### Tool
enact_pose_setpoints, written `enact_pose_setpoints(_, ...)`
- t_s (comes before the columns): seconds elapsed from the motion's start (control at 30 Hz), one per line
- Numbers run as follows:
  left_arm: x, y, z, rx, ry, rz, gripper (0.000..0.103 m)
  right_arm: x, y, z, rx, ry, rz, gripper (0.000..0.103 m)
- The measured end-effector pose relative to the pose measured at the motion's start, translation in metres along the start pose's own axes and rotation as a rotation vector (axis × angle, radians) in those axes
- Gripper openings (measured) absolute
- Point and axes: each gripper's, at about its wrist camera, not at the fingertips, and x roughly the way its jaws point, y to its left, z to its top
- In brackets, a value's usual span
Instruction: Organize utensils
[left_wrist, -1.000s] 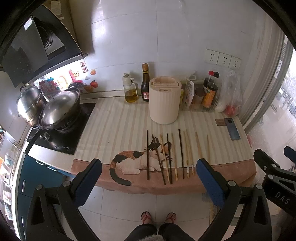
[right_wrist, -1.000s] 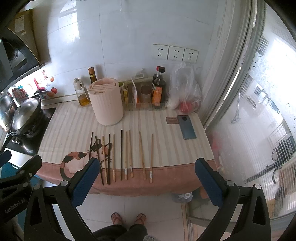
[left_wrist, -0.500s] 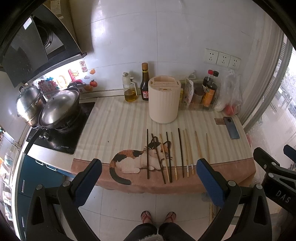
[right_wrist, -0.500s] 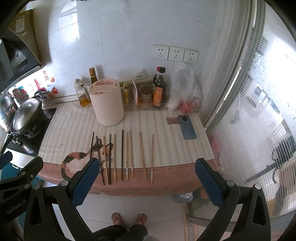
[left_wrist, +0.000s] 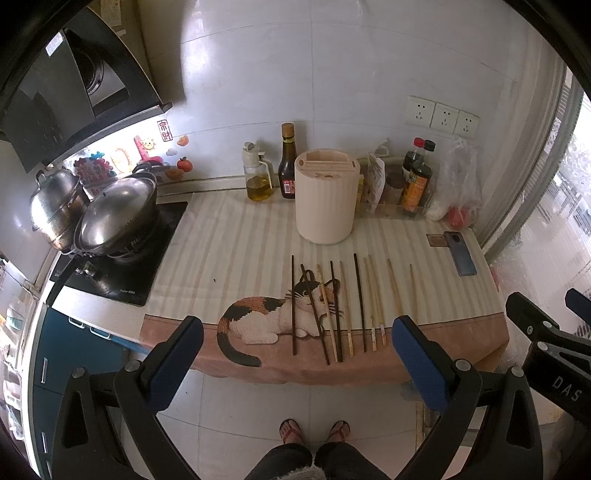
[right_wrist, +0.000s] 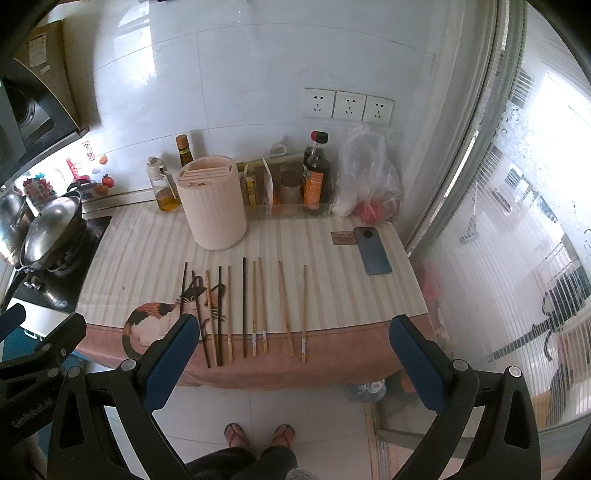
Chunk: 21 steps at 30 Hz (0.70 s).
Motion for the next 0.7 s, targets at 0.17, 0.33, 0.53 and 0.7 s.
enact_pose_setpoints(0.17, 0.0, 0.001, -0.003, 0.0, -0.026, 0.008, 0.103, -0.001, -0.002, 0.002, 0.02, -0.008, 0.009, 0.103)
enact_pose_setpoints(0.33, 0.021, 0.002, 0.008, -0.008, -0.096, 0.048, 0.103, 0.016, -0.015, 0.013, 0.086, -0.031, 0.072, 0.103)
enact_pose_setpoints(0.53, 0.091, 0.015, 0.019, -0.065, -0.052, 0.159, 0.103, 0.094, -0.025, 0.016, 0.102, 0.067, 0.119, 0.1)
enact_pose_setpoints(0.7, 0.17, 0.024, 0.015, -0.063, 0.086, 0.195, 0.101, 0.178, -0.018, 0.011, 0.09, 0.199, 0.153, 0.077)
